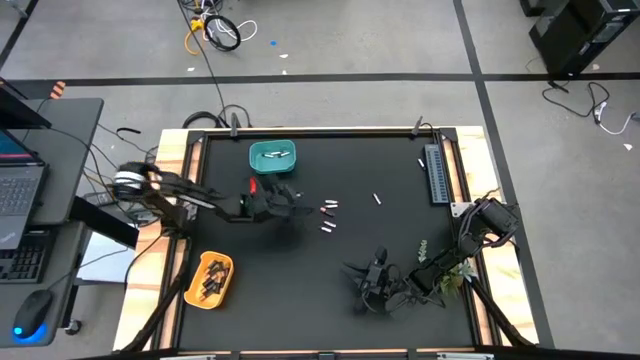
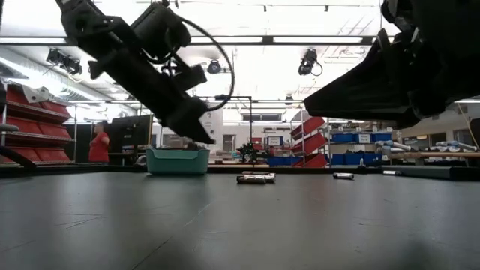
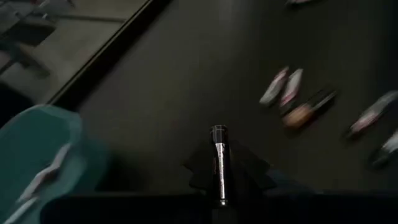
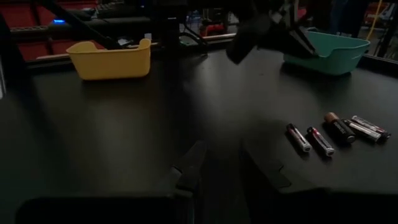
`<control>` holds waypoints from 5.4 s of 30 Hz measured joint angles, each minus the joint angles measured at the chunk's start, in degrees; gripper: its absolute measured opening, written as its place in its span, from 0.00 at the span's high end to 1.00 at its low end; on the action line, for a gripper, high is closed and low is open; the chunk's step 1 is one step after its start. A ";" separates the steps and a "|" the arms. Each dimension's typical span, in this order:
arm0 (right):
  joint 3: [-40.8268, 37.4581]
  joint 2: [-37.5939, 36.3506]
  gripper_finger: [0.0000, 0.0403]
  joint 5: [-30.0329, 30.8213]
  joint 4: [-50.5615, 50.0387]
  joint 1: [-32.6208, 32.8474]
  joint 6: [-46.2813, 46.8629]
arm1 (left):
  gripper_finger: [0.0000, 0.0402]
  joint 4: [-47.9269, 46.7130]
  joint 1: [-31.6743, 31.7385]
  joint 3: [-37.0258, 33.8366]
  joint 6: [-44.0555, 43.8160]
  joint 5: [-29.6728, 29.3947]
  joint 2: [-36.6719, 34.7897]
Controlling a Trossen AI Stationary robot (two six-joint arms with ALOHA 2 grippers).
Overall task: Sort batteries
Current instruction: Put the silver battery into the green bin
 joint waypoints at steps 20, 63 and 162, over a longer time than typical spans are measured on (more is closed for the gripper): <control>0.00 0.07 0.79 -1.72 -0.77 0.27 -2.52 | 0.90 -12.14 29.84 1.96 5.14 18.95 -9.85; -2.53 0.11 0.79 -1.80 -1.31 -0.02 0.58 | 0.54 -14.14 13.53 10.92 17.43 30.00 -1.26; -3.74 -0.02 0.79 5.23 9.23 3.17 -7.15 | 0.91 -26.37 -0.64 15.46 15.73 37.07 2.00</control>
